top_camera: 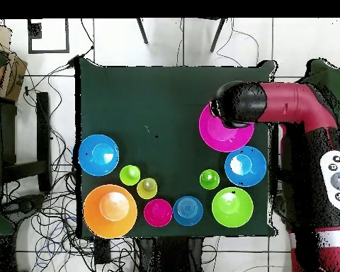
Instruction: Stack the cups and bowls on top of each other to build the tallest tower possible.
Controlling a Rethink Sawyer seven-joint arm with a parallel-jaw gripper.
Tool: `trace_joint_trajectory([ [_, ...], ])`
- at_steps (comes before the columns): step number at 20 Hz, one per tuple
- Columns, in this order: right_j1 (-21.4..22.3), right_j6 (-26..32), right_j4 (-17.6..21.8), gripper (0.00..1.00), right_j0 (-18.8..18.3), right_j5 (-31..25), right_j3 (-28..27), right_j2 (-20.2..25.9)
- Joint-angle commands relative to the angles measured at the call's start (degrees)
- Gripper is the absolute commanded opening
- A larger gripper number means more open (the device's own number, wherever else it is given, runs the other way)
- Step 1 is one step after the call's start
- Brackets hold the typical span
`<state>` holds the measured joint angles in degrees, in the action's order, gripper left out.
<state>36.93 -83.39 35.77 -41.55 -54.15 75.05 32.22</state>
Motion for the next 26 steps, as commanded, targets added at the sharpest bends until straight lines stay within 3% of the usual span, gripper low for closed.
trace_joint_trajectory([
  [1, -3.3, 5.8, 5.5, 1.0, 2.9, -5.8, 5.4, -5.6],
  [5, -4.4, -0.2, 5.2, 1.0, 3.5, -1.1, 8.5, -8.0],
  [9, -2.6, -2.3, 3.0, 1.0, 3.4, 2.2, 13.5, -8.4],
  [13, -3.5, -5.4, 2.7, 1.0, 3.6, 6.6, 15.5, -8.9],
  [19, -11.1, -9.5, 3.3, 1.0, 4.2, 20.1, 12.3, -8.9],
  [26, -14.9, -4.9, 0.2, 1.0, 4.3, 22.1, 9.2, -7.5],
])
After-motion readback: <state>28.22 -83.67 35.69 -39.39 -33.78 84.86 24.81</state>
